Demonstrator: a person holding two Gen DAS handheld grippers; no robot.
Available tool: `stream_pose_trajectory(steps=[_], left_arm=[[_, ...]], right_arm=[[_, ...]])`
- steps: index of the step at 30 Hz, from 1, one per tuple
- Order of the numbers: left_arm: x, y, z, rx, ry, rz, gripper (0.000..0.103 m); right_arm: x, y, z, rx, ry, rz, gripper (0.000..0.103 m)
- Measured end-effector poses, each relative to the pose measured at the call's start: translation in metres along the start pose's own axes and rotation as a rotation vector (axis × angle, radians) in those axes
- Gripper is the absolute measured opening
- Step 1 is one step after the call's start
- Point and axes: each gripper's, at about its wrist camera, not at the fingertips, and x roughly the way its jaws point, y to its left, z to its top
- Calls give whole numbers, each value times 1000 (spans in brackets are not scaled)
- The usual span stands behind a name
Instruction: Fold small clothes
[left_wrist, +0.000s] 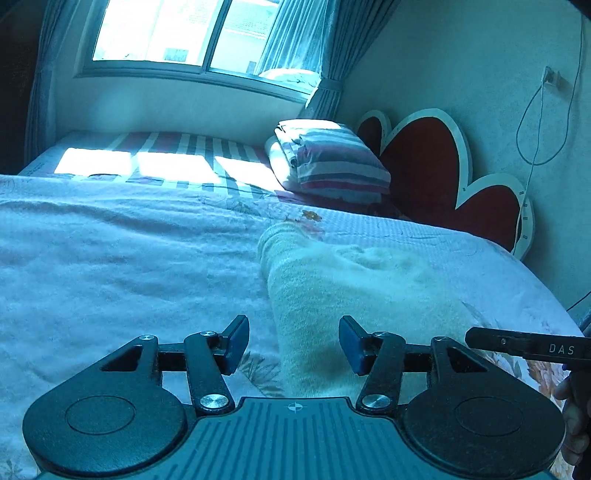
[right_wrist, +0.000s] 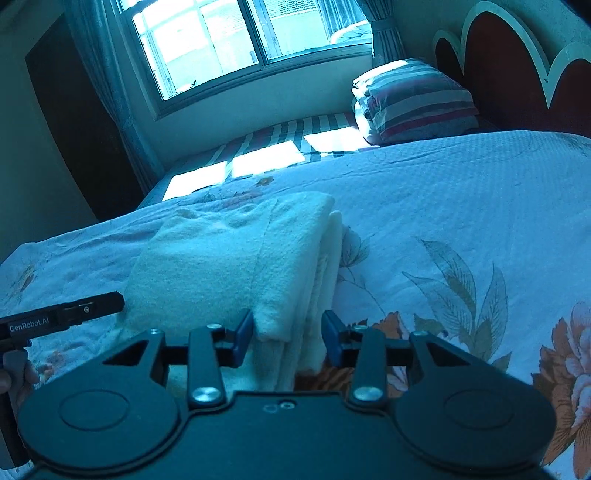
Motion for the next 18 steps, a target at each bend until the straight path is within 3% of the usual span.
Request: stream_pose_trajectory(steps=[6, 8, 10, 11, 13, 18], left_arm=[[42, -6, 40, 31, -3, 16, 53], [67, -6, 49, 33, 42, 23, 53], [97, -4, 49, 39, 135, 36, 55], [107, -3, 46, 36, 147, 43, 65], [111, -1, 43, 42, 133, 38, 72], [72, -1, 41, 32, 90, 16, 72]], right_arm=[[23, -12, 39, 22, -62, -25, 41], [40, -19, 53, 43, -60, -26, 41], [62, -24, 62, 51, -29, -24, 42], [74, -25, 64, 46, 5, -32, 43], [98, -25, 59, 22, 81, -68, 50], [84, -25, 56, 14, 64, -66, 50]])
